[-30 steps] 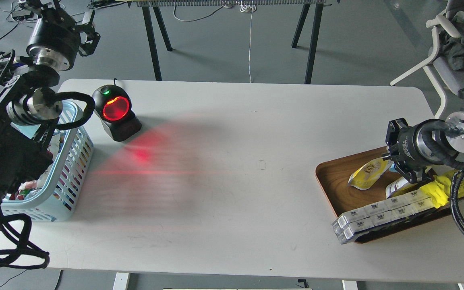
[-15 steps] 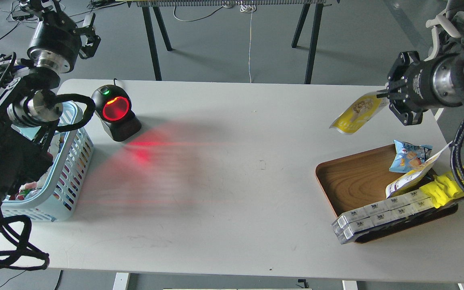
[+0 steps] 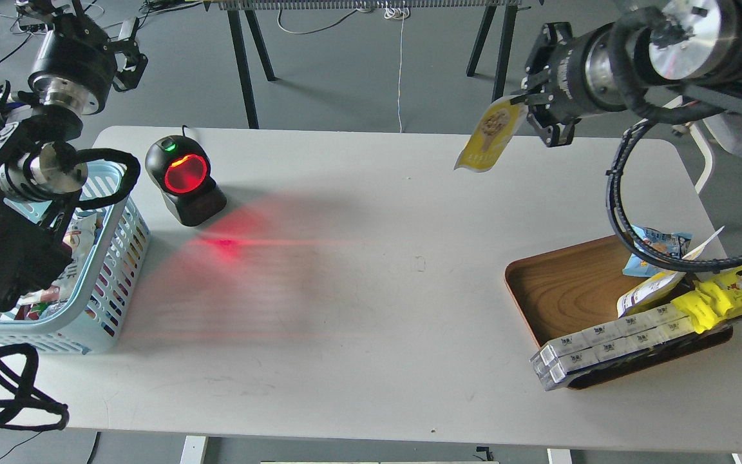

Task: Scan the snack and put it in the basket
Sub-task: 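Carry the packet toward the table center and set it down upright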

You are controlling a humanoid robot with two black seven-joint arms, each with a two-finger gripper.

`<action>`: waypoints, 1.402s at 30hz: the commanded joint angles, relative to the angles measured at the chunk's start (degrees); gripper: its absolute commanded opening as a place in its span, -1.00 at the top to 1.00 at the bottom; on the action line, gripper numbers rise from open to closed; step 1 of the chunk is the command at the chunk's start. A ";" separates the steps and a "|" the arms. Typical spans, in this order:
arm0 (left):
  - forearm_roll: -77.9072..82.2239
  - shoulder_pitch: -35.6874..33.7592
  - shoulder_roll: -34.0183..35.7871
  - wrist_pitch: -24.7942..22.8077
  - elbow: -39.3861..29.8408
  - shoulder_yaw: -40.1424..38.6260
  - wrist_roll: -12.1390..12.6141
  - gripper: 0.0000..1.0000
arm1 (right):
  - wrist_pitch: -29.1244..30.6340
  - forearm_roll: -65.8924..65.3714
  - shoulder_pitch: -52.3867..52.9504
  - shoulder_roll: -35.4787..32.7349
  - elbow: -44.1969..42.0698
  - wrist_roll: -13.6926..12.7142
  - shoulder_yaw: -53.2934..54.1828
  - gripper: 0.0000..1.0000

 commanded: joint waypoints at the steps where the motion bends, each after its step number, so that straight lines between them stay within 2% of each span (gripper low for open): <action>1: 0.01 0.02 0.36 -0.01 0.08 0.00 0.09 -1.00 | 0.01 -0.10 -3.82 5.38 -3.68 0.00 3.79 1.00; 8: 0.28 -0.07 0.10 0.08 0.08 0.17 0.09 -1.00 | 0.01 -0.18 -6.73 13.39 -7.29 0.06 6.69 1.00; 19: 0.28 -0.07 0.18 -0.18 0.17 0.17 0.09 -1.00 | 0.01 -0.18 -8.31 19.72 -10.10 0.41 7.57 1.00; 42: 0.28 -0.07 -0.26 -0.09 0.17 0.17 0.00 -1.00 | 0.01 -0.27 -10.59 23.32 -13.01 0.50 9.06 1.00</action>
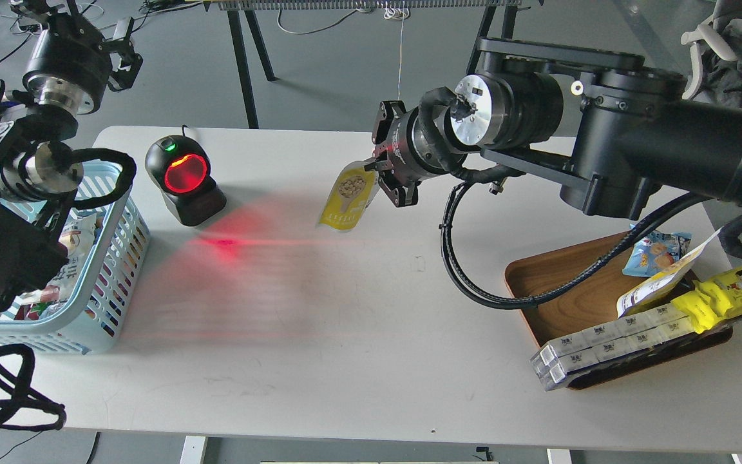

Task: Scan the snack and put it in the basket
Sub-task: 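Carry the packet toward the table center and set it down upright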

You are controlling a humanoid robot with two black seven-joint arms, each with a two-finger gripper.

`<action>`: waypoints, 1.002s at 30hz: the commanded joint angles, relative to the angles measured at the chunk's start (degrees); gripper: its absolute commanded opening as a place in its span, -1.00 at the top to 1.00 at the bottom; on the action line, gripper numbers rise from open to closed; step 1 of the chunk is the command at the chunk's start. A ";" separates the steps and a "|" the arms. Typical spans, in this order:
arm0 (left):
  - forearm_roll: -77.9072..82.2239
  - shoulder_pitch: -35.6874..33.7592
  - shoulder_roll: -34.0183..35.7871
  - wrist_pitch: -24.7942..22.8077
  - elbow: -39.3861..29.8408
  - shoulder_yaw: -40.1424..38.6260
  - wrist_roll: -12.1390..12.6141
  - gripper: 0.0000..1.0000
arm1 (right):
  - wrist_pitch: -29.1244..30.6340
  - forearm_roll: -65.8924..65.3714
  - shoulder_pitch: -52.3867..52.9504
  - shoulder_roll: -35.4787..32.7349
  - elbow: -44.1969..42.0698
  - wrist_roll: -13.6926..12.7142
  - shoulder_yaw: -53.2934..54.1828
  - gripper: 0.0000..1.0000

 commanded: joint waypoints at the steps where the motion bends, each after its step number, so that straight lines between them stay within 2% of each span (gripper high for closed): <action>1: -0.01 -0.04 -0.07 0.00 -0.01 0.00 0.00 -1.00 | 0.00 0.00 -0.62 1.35 0.01 -0.03 0.60 1.00; 13: -0.01 0.05 -0.07 -0.17 -0.01 0.00 -0.09 -1.00 | 0.00 -0.17 -1.59 7.94 -1.49 0.06 -0.81 1.00; 18: -0.01 -0.04 -0.25 -0.18 -0.01 0.00 -0.09 -1.00 | 0.00 -0.35 -0.88 9.52 -2.45 0.15 -5.63 1.00; 28: -0.01 0.05 -0.60 0.00 -0.01 0.00 -0.09 -1.00 | 0.00 -0.44 -0.62 9.61 -4.65 0.41 -11.00 1.00; 30: -0.01 0.05 -0.69 0.00 -0.01 0.00 -0.09 -1.00 | 0.00 -0.35 -0.53 9.61 -4.56 0.41 -11.00 0.91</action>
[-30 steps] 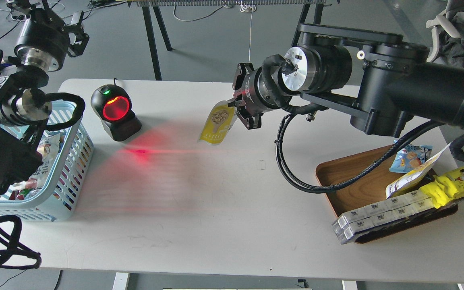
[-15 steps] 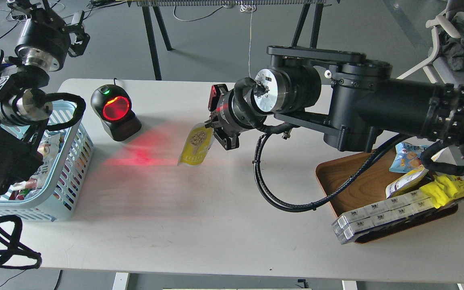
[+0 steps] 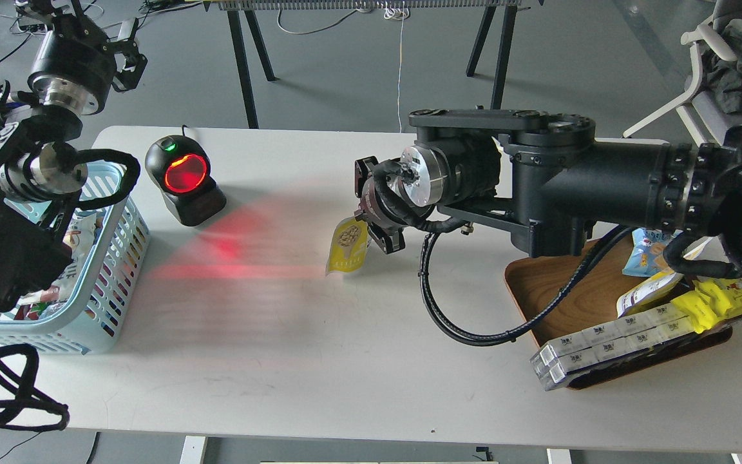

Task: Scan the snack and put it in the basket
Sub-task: 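Carry the packet toward the table center and set it down upright, then retract the right gripper and reach the left gripper toward the packet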

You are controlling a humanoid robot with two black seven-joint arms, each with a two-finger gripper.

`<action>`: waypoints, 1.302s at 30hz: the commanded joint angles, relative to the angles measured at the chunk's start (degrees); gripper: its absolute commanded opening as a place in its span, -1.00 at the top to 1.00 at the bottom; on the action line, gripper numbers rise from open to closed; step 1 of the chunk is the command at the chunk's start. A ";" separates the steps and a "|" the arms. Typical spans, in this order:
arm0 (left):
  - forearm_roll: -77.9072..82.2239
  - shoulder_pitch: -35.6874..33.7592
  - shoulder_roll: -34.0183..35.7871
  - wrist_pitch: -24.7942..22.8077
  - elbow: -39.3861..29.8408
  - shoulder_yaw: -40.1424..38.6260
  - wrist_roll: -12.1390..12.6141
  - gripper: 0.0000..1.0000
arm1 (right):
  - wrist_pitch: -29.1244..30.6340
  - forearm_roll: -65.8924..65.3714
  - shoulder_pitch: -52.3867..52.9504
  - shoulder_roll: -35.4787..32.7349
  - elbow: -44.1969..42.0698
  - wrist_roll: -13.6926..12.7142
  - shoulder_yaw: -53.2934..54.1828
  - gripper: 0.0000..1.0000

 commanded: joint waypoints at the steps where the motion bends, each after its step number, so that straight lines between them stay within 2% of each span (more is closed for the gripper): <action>1: 0.00 0.06 -0.08 0.02 0.00 0.00 0.00 -1.00 | 0.00 -0.02 0.08 0.00 0.01 -0.01 -0.12 0.86; 3: 0.00 0.06 -0.08 0.02 0.00 0.00 0.00 -1.00 | 0.00 -0.02 0.17 0.00 0.01 -0.01 -0.03 0.70; 6: 0.00 0.06 -0.08 0.02 0.00 0.00 0.09 -1.00 | 0.00 -0.11 0.17 0.00 0.01 -0.01 0.40 0.32; 12: 0.00 -0.02 0.01 0.11 0.00 0.00 0.18 -1.00 | 0.00 -1.69 0.08 0.00 0.01 0.78 1.72 -0.96; 17: 0.18 -0.64 0.28 0.19 -0.08 0.09 0.79 -1.00 | 0.00 -4.32 0.17 -4.12 0.89 1.22 7.16 -0.99; 22: 0.53 -1.16 1.76 0.28 -0.17 1.93 0.88 -1.00 | 0.00 -7.84 -0.71 -13.25 5.45 1.31 15.51 -0.99; 29: 0.53 -4.94 10.63 0.20 -4.12 9.38 0.88 -1.00 | 0.00 -8.02 -3.51 -26.08 7.13 2.36 23.94 -0.99; 34: 0.62 -8.46 20.21 0.37 -9.83 17.56 0.88 -1.00 | 0.13 -8.11 -9.75 -31.63 6.08 4.20 33.17 -0.99; 39: 5.79 -9.78 33.47 -0.33 -18.70 21.79 0.88 -1.00 | 12.59 -8.11 -18.10 -34.27 0.99 5.96 43.02 -0.99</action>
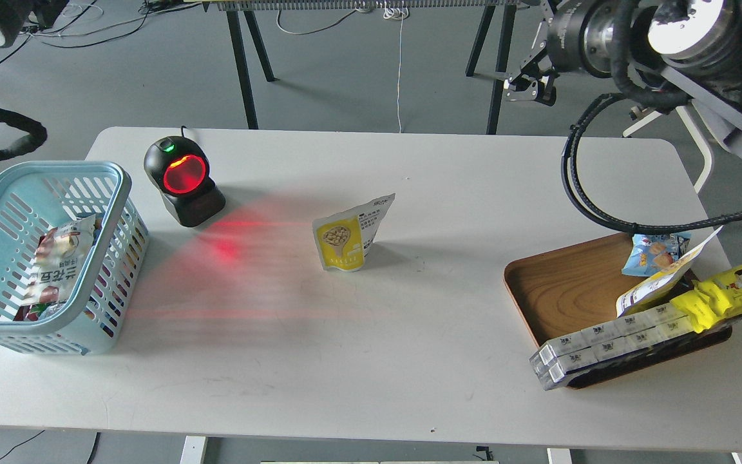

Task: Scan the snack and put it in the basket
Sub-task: 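Retract the right gripper and reach the left gripper toward the packet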

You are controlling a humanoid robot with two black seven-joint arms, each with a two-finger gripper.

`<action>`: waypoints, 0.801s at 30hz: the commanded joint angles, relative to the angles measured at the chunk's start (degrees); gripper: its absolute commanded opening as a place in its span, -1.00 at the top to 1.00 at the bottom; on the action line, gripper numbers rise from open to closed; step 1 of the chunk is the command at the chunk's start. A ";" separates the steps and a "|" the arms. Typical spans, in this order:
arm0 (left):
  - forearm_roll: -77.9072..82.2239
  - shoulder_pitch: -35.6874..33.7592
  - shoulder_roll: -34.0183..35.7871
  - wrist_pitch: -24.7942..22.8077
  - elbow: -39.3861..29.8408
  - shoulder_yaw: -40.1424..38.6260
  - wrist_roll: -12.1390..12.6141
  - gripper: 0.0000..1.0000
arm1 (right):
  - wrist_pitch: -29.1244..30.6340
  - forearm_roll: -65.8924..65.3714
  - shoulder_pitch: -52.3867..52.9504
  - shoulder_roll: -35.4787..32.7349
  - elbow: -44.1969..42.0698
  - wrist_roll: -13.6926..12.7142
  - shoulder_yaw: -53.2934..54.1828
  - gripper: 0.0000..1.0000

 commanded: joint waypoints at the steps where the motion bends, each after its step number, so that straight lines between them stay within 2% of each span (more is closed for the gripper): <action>1: 5.17 -0.53 10.13 -0.76 -7.54 1.78 -0.09 -1.00 | 10.43 0.00 -6.11 -1.12 -5.24 1.27 7.17 -0.99; 4: 9.30 0.00 18.92 -1.20 -16.32 1.95 0.00 -1.00 | 21.15 0.00 -10.33 -0.60 -11.39 3.20 12.45 -0.99; 7: 13.52 0.35 26.32 -1.29 -23.45 2.13 -0.09 -1.00 | 31.00 0.09 -14.12 0.10 -18.34 6.71 16.23 -0.99; 9: 15.55 0.61 30.18 -1.29 -28.37 4.22 -0.18 -1.00 | 38.29 0.09 -16.40 2.03 -22.56 9.26 17.91 -0.99; 12: 18.09 0.62 35.03 -1.38 -34.79 8.88 -0.44 -1.00 | 47.00 0.18 -19.57 5.02 -26.35 11.72 18.88 -0.99; 16: 28.71 0.62 35.30 -1.38 -39.99 10.65 -0.44 -1.00 | 50.28 0.18 -23.17 5.38 -26.88 14.01 19.05 -0.99; 20: 42.06 0.62 34.16 -1.29 -41.93 13.72 -0.71 -1.00 | 49.66 0.09 -23.97 5.82 -26.88 13.67 18.09 -0.99; 24: 57.18 0.62 28.64 -1.21 -42.19 13.82 -0.62 -1.00 | 49.58 0.09 -24.24 6.17 -26.88 13.66 18.61 -0.99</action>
